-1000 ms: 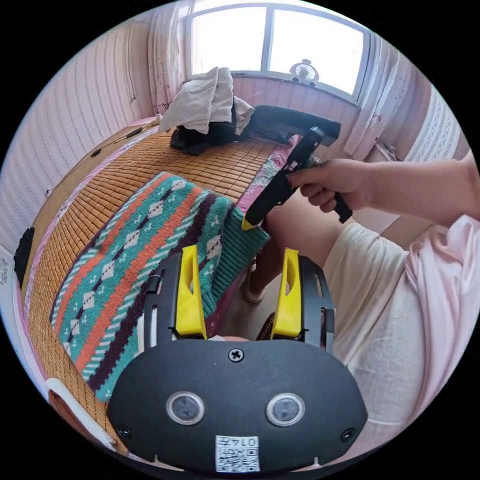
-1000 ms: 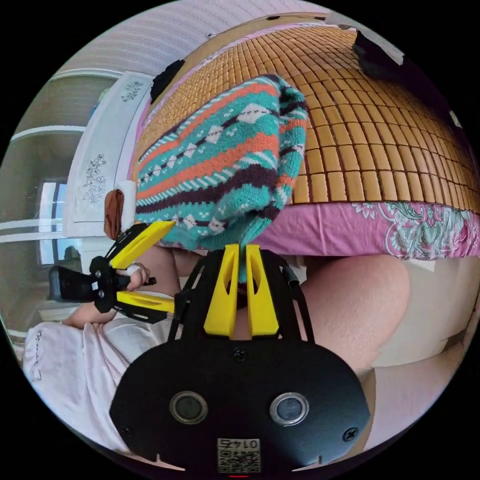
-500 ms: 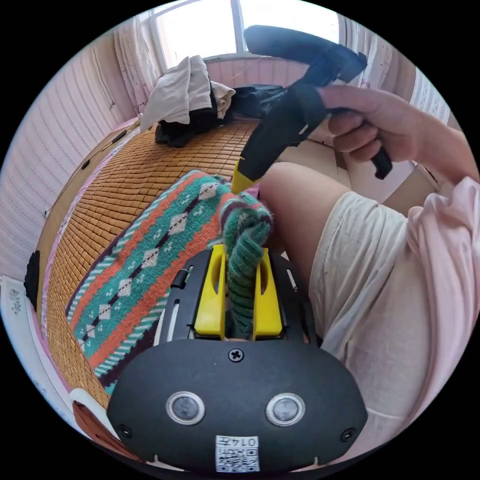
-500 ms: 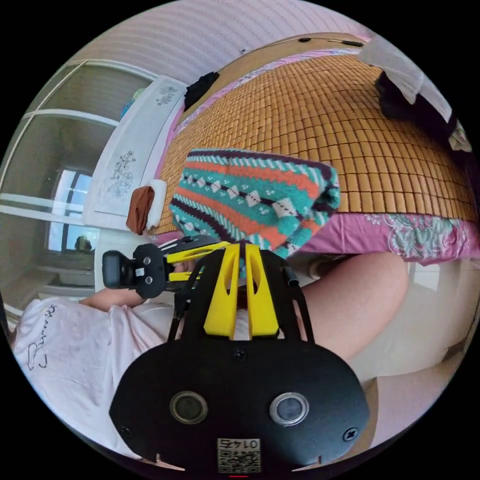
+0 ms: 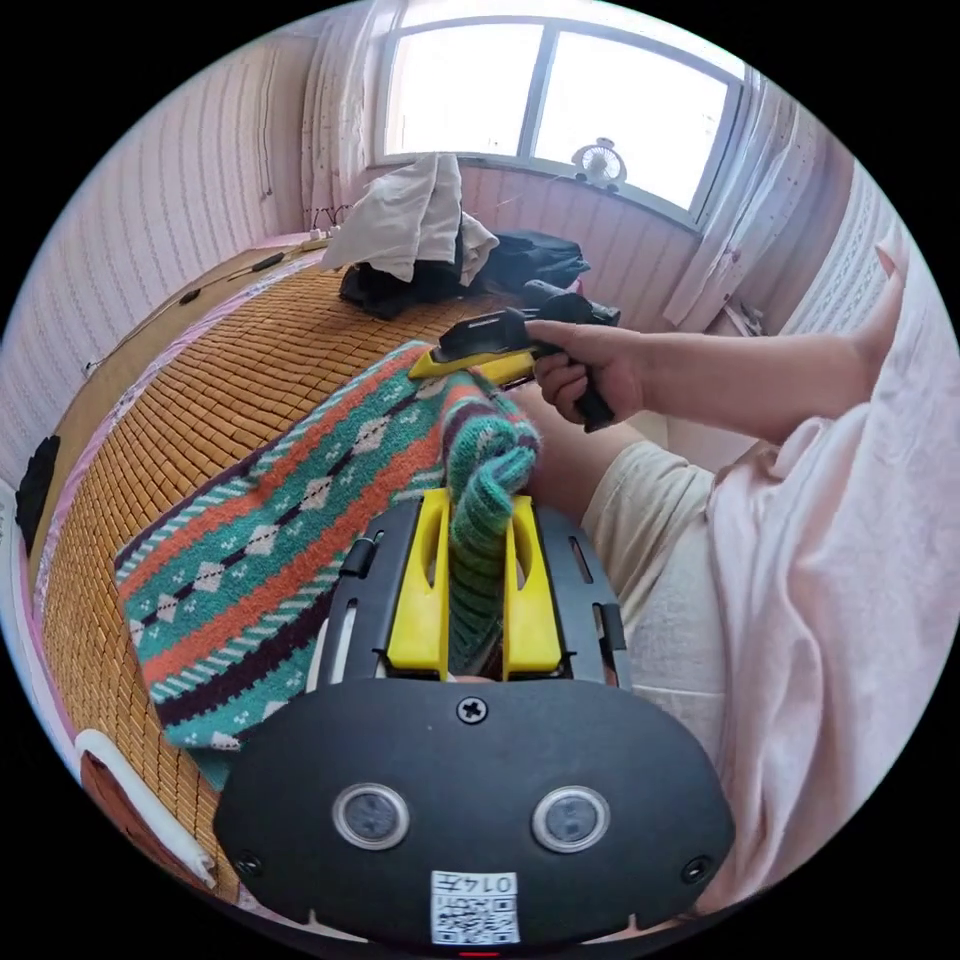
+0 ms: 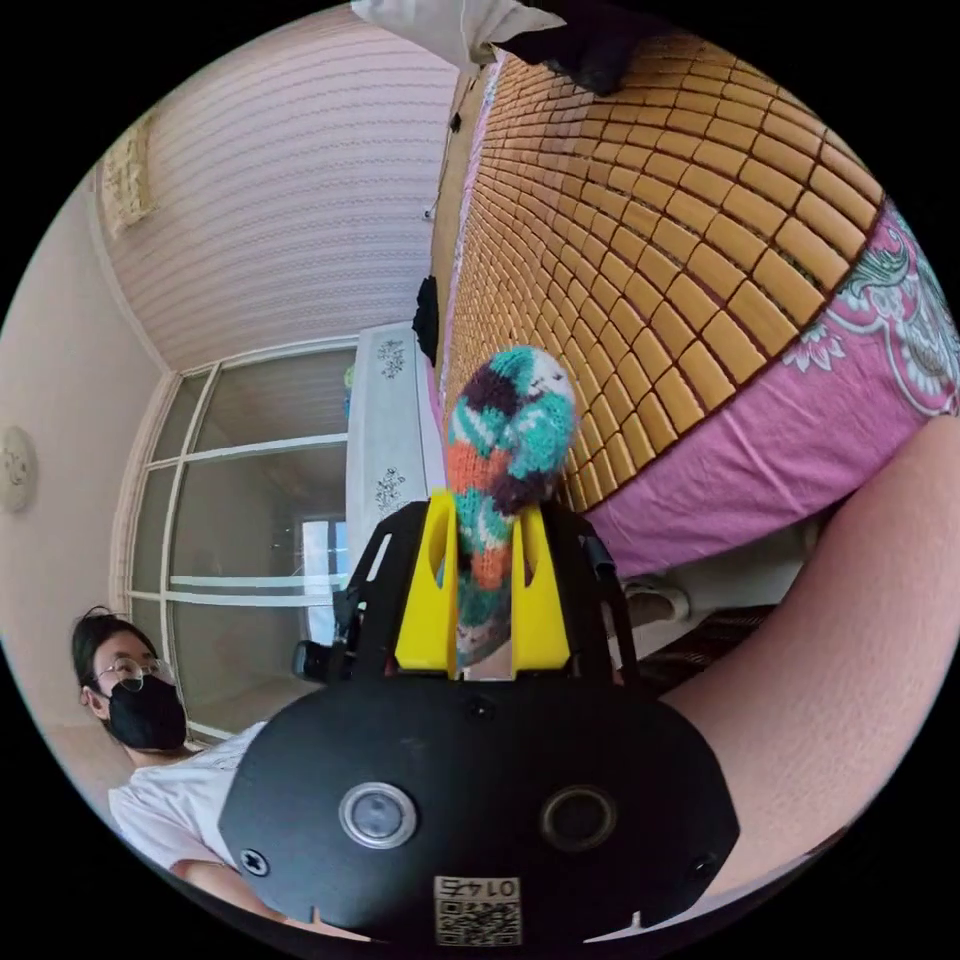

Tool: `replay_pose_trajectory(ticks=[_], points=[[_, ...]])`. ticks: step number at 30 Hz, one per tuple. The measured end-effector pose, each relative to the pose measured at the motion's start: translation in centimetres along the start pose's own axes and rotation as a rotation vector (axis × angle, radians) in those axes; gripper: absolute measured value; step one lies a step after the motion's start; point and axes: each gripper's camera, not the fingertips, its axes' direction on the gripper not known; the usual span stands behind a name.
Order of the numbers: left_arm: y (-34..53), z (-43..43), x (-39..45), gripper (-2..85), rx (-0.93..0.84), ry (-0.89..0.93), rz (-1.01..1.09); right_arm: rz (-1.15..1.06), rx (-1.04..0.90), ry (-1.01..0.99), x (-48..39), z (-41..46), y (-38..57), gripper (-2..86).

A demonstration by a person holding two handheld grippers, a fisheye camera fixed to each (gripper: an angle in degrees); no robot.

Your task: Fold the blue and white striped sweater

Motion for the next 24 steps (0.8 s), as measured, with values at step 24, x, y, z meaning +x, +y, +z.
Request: replay_pose_trajectory(ticks=[24], points=[[11.3,-13.7,-10.5,6.8,0.166,-0.054,-0.680,-0.622,-0.709,0.665,-11.7,49.0,-0.8,5.1]])
